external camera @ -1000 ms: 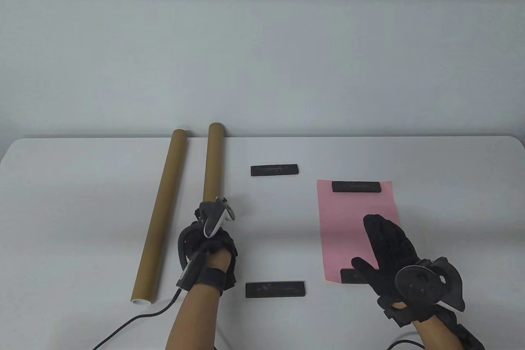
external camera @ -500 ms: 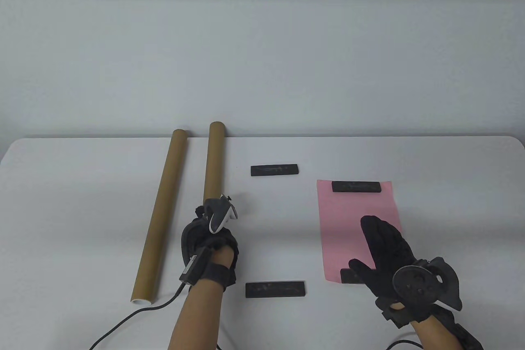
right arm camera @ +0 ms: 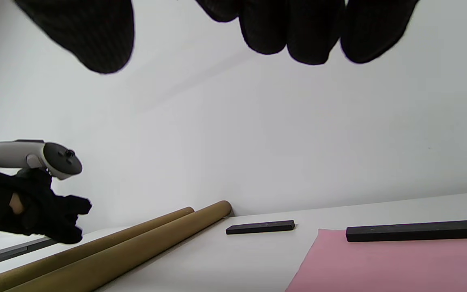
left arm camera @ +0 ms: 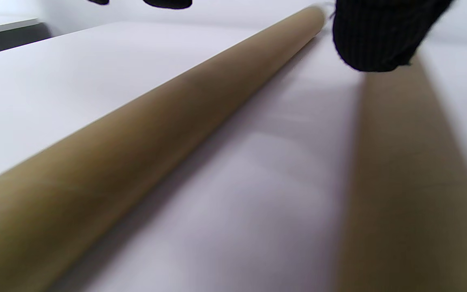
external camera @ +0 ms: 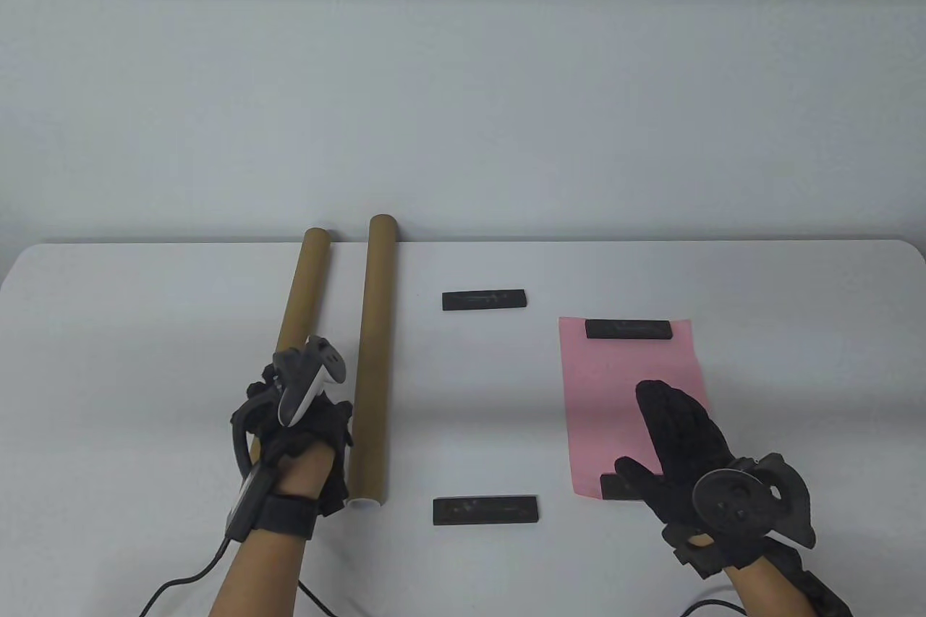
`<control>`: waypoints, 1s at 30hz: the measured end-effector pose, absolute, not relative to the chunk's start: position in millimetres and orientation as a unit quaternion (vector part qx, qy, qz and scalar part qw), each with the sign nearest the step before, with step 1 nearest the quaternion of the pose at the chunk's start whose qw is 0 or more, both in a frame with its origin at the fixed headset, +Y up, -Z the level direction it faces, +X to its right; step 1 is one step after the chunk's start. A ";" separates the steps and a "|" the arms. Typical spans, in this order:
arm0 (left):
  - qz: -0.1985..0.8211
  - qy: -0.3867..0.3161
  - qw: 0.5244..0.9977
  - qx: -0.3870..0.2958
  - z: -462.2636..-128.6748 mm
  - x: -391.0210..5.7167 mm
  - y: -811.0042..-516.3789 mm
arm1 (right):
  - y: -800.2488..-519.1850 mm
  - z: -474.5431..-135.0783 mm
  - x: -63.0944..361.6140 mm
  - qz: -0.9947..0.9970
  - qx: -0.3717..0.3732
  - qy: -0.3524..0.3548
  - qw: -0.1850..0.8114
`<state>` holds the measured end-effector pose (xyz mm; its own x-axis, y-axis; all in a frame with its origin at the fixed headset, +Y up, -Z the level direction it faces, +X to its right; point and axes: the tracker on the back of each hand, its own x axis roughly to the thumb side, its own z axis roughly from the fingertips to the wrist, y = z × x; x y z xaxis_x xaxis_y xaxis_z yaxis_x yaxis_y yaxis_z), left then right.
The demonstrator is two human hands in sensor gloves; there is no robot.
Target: Roll up papers and store in mailing tubes
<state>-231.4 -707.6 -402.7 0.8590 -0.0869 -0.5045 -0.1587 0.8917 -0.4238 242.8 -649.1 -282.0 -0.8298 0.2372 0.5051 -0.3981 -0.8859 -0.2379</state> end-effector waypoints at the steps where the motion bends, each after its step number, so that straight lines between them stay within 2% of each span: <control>1: 0.017 0.275 0.931 -0.242 -401.7 -239.4 -714.0 | -649.3 -282.0 241.9 0.942 0.239 -0.168 0.168; 7: 0.024 0.314 0.896 -0.313 -402.8 -269.6 -754.0 | -650.8 -283.1 242.2 0.943 0.238 -0.163 0.168; 10: 0.047 0.318 0.896 -0.307 -404.6 -274.0 -764.4 | -651.9 -283.7 243.2 0.944 0.237 -0.160 0.165; 16: 0.052 0.333 0.903 -0.267 -405.3 -279.0 -764.4 | -651.8 -283.9 242.8 0.945 0.239 -0.155 0.163; 20: 0.063 0.335 0.913 -0.222 -403.2 -289.9 -748.9 | -652.1 -284.4 243.4 0.944 0.237 -0.159 0.165; 23: 0.010 0.344 0.919 -0.191 -399.3 -298.3 -729.0 | -652.5 -285.0 243.8 0.946 0.232 -0.158 0.161; 30: -0.028 0.339 0.940 -0.024 -369.5 -300.5 -665.2 | -656.3 -288.9 243.8 0.948 0.227 -0.142 0.171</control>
<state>-300.5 -665.2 -369.5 0.7686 -0.0687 -0.6361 0.0360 0.9973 -0.0643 243.8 -656.3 -288.9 -0.8387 0.2587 0.4792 -0.3880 -0.9013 -0.1926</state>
